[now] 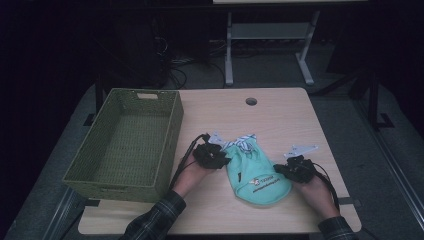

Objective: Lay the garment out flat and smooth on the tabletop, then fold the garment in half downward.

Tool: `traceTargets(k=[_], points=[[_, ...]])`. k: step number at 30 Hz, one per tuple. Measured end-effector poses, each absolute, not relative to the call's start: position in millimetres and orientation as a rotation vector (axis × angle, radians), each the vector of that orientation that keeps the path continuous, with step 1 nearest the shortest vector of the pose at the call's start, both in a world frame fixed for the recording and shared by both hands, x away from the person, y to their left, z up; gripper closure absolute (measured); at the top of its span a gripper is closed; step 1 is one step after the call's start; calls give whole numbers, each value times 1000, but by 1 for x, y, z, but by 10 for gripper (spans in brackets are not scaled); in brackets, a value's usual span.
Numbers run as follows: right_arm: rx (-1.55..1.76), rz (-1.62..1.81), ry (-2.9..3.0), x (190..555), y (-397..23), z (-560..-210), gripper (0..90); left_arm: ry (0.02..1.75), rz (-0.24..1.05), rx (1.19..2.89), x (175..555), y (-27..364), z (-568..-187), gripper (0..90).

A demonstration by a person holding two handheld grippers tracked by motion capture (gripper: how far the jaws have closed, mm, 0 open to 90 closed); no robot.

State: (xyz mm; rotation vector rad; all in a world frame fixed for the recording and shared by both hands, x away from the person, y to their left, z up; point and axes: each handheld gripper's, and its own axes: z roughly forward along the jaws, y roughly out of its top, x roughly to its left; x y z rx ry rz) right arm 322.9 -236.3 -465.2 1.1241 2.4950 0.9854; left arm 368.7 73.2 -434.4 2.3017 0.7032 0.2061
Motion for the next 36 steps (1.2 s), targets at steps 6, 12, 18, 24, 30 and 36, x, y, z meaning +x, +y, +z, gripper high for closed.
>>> traceTargets(k=[6,12,18,24,30,36], points=[[1130,989,2495,323,-237,-465,899,724,236,2300,388,71,-436,566],[1131,990,2495,323,-237,-465,899,736,248,2309,404,67,-440,495],[1133,994,2497,323,-237,-465,899,757,224,2322,417,65,-453,455],[1133,995,2499,323,-237,-465,899,767,204,2352,420,64,-461,460],[1130,994,2500,323,-237,-465,899,736,203,2369,418,62,-461,540],[1130,995,2511,323,-237,-465,897,704,177,2374,416,62,-460,765]])
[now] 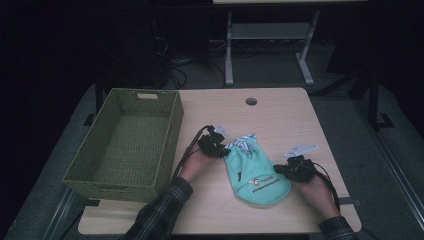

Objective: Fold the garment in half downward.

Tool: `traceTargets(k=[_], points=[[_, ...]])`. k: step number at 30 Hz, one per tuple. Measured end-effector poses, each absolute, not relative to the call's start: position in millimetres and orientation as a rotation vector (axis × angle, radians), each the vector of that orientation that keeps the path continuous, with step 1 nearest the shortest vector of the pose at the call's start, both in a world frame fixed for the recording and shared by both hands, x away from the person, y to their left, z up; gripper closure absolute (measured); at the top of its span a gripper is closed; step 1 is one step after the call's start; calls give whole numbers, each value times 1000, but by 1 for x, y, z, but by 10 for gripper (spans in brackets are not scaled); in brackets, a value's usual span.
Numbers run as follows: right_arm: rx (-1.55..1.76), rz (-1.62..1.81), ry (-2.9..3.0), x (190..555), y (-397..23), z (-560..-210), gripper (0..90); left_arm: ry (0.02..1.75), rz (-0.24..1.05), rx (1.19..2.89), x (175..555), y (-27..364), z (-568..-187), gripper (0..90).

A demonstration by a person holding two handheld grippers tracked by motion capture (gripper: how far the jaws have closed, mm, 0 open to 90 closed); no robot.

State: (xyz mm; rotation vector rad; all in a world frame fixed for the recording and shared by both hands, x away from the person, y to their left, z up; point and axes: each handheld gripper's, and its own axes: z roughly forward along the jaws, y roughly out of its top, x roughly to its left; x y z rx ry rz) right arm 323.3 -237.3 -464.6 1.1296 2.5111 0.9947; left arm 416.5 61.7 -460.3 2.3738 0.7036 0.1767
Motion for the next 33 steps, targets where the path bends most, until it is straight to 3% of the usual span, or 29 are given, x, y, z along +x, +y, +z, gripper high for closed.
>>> traceTargets(k=[17,33], points=[[1031,1123,2564,323,-196,-455,897,725,206,2329,414,63,-452,811],[1031,1089,2600,343,-163,-467,900,701,243,2213,408,76,-416,816]])
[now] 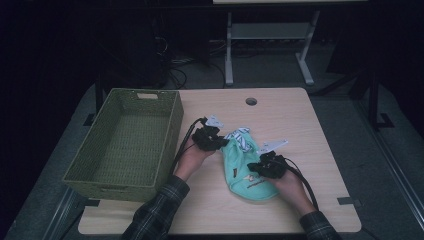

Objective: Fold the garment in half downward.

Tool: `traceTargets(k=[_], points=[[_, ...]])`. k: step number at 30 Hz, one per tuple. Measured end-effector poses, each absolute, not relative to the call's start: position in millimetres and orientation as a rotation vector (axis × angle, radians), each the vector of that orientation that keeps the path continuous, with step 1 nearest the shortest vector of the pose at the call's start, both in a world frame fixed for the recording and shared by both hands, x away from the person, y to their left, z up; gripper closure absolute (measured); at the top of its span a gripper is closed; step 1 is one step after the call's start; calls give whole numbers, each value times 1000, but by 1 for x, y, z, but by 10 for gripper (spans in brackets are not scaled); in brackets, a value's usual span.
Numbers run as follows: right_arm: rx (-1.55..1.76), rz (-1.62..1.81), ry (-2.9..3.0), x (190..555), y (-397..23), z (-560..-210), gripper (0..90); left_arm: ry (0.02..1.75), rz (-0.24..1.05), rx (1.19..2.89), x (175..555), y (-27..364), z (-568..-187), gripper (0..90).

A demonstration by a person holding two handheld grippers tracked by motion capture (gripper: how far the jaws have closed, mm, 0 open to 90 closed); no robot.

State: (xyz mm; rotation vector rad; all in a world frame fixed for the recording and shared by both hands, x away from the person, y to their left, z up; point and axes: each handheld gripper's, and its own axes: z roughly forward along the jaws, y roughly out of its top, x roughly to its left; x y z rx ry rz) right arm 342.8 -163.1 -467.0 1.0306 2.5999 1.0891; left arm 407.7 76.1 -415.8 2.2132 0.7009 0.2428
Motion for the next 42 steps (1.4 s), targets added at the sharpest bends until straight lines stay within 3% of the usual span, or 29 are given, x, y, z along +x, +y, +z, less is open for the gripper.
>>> traceTargets(k=[14,29,42], points=[[1009,1049,2579,357,-143,-467,900,685,228,2142,402,83,-394,817],[1039,1033,2608,317,-199,-458,899,706,245,2112,404,92,-388,817],[1064,1008,2617,314,-205,-464,900,627,205,2120,390,79,-380,817]])
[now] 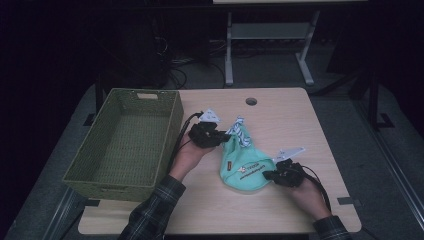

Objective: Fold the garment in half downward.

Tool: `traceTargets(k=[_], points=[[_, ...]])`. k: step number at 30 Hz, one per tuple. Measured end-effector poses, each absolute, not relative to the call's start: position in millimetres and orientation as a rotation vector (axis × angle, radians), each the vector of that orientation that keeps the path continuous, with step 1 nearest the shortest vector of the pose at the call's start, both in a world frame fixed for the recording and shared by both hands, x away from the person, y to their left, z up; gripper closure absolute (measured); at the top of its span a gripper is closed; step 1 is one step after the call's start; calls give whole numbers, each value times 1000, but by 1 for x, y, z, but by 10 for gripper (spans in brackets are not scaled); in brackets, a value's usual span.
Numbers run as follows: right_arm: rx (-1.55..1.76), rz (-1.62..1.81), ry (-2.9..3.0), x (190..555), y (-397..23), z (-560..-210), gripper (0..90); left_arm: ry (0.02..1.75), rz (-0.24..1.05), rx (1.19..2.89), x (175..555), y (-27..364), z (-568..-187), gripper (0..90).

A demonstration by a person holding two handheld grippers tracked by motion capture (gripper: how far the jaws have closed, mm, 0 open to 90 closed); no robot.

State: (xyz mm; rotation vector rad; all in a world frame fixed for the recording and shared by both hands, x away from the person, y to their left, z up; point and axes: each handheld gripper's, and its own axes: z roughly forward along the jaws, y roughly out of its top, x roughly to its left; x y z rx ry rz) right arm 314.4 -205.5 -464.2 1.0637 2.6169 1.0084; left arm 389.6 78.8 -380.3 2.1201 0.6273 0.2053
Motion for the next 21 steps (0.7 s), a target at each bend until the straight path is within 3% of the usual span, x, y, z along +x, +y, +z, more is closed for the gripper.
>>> traceTargets(k=[21], points=[[1088,1001,2590,315,-207,-464,900,430,79,2214,358,52,-392,816]])
